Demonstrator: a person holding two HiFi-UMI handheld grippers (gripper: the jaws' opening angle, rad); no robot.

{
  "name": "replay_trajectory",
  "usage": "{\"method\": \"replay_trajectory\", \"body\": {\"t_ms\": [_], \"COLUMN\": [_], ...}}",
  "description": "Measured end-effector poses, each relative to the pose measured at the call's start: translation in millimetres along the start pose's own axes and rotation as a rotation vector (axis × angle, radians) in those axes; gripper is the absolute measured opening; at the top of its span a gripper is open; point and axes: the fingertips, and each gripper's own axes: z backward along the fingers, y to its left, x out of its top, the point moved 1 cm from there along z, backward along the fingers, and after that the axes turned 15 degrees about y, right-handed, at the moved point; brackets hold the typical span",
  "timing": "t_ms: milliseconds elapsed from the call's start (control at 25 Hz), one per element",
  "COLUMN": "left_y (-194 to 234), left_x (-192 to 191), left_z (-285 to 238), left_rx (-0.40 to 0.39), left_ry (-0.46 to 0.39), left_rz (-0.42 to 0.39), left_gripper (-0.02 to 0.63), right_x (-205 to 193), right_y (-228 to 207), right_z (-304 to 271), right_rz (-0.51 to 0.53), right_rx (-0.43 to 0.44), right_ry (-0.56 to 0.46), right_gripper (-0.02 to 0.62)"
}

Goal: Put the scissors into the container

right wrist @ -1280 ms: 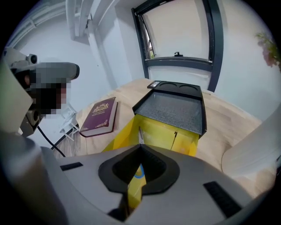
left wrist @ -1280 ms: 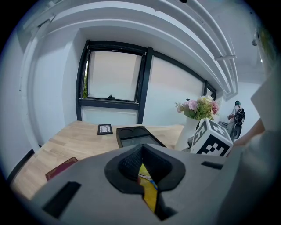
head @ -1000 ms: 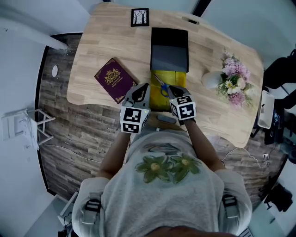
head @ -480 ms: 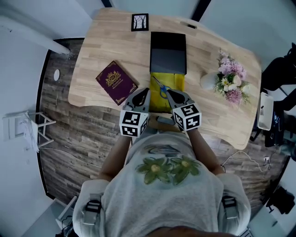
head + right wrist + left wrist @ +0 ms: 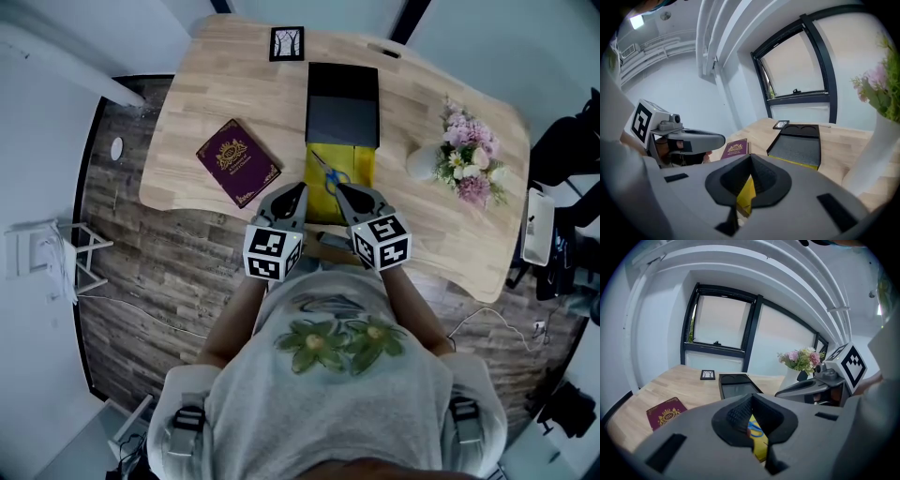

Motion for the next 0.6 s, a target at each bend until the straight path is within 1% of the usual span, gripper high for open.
{"method": "replay_trajectory", "body": {"t_ms": [600], "left_y": [-0.4], "left_x": [-8.6], "left_z": [5.5], "left_rx": [0.012], "left_ry": [0.006], "left_rz": [0.003], "left_gripper": [0.008], "right_x": [-7.1], "right_y": [6.9], "right_z": [-1.3], "right_rz": [0.006], "right_rx": [0.011], "right_ry": [0.020], "right_gripper": [0.006]}}
